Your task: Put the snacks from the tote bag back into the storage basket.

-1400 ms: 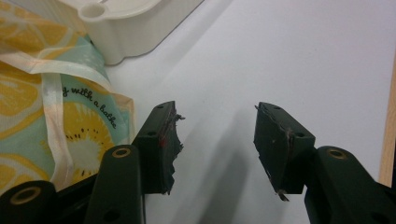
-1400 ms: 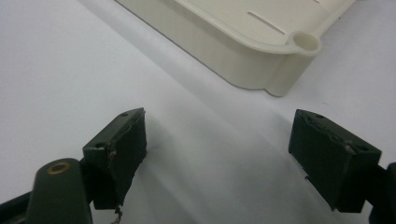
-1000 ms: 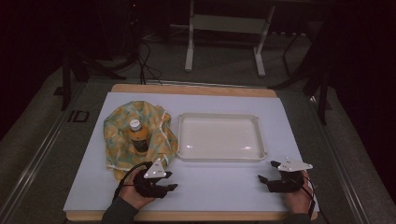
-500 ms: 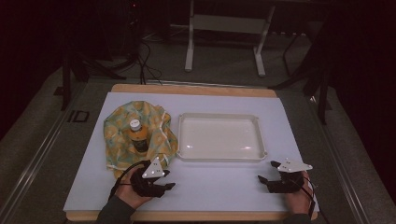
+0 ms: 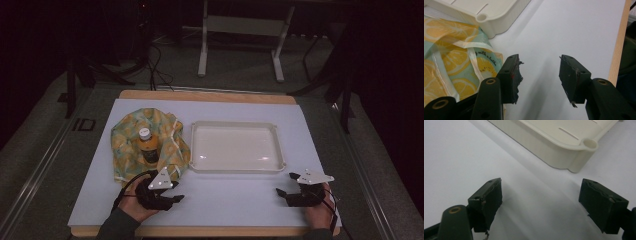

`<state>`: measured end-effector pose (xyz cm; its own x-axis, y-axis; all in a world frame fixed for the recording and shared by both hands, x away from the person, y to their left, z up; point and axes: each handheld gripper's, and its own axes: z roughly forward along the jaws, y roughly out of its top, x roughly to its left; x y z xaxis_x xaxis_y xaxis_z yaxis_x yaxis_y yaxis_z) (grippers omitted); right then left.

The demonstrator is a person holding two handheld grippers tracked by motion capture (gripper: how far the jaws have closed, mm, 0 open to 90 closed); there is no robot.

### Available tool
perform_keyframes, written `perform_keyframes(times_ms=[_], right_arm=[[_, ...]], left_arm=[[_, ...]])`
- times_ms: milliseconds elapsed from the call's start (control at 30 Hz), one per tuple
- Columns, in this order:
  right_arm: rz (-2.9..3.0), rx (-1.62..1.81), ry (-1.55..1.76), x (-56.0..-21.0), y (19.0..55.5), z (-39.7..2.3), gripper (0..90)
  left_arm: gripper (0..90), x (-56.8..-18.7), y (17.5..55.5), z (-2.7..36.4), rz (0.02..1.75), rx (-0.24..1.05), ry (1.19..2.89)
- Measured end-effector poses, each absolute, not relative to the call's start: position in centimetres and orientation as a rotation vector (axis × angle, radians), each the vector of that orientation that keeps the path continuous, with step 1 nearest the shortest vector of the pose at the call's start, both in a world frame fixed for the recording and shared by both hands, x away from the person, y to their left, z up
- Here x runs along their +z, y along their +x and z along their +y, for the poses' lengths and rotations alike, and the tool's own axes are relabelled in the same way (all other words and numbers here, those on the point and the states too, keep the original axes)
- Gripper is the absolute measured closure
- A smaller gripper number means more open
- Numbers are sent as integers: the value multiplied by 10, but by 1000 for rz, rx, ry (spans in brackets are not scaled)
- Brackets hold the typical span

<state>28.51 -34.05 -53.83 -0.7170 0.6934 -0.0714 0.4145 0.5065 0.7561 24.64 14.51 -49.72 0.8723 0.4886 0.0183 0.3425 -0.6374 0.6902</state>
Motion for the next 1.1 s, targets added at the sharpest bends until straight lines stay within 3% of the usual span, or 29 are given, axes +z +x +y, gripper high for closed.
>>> perform_keyframes(times_ms=[1100], right_arm=[[2384, 1066, 908, -538, 284, -341, 180]], left_arm=[[511, -486, 255, 177, 647, 244, 2354]])
